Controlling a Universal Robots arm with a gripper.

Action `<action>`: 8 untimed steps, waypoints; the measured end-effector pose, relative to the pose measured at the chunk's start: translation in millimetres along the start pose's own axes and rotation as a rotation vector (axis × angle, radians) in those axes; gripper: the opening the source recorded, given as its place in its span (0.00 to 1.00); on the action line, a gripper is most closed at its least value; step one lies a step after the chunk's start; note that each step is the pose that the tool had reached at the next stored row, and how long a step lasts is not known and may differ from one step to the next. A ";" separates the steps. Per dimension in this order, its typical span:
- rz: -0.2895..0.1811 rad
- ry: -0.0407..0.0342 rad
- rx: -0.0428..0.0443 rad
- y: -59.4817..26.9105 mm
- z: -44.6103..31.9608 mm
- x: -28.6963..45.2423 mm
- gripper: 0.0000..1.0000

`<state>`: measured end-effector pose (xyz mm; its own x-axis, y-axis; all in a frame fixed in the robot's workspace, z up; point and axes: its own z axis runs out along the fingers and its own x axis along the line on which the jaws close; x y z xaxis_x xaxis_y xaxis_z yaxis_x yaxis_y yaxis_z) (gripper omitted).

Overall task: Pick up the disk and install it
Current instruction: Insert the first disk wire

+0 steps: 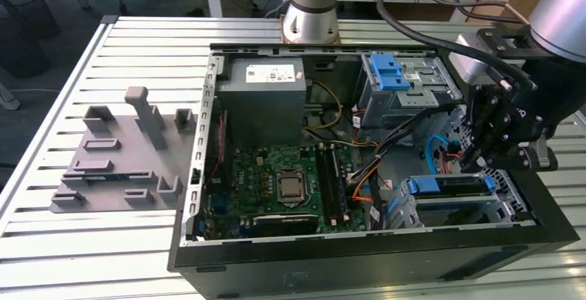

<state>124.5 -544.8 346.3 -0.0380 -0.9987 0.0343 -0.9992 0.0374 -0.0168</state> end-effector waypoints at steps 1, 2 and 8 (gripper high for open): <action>-0.010 0.0000 0.0006 0.0 0.4 0.1 0.16; -0.020 -0.0001 0.0013 0.1 0.9 0.2 0.16; -0.046 -0.0063 0.0110 1.3 4.3 1.5 0.16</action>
<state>123.2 -546.4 342.0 0.0082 -0.9995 0.0289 -0.9996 -0.0089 -0.0264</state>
